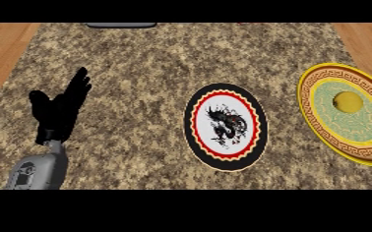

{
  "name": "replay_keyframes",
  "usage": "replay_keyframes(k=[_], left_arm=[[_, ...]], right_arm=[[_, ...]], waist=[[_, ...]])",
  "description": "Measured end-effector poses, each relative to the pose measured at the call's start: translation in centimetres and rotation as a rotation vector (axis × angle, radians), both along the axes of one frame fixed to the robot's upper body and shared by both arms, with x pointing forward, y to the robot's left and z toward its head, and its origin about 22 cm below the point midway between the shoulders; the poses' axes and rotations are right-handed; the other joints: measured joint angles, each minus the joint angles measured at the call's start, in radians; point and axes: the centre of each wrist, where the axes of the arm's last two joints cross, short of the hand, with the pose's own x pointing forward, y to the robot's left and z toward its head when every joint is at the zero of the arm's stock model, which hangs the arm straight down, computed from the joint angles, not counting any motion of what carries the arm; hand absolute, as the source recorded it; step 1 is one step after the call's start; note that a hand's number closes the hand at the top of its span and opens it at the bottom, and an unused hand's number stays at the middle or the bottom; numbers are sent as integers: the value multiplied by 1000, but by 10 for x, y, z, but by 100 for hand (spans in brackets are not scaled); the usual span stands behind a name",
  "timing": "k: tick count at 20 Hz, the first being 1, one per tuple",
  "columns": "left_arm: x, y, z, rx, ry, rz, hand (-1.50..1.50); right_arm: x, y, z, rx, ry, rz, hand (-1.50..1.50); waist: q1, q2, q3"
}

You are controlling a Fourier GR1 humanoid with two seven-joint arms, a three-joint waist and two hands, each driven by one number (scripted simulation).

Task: Pick the lemon from the plate and place it in the plate

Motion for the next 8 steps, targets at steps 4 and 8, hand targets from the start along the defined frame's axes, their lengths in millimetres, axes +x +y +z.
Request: replay_keyframes(k=[4,8], left_arm=[[-3,2,6,-5,5,1,0],[-4,7,2,-6,-1,-2,0]], right_arm=[[-12,-12,-1,-10,22,-13,-150],[-26,-25,-7,-25,61,-28,-150]], waist=[[1,0,0],[0,0,0]])
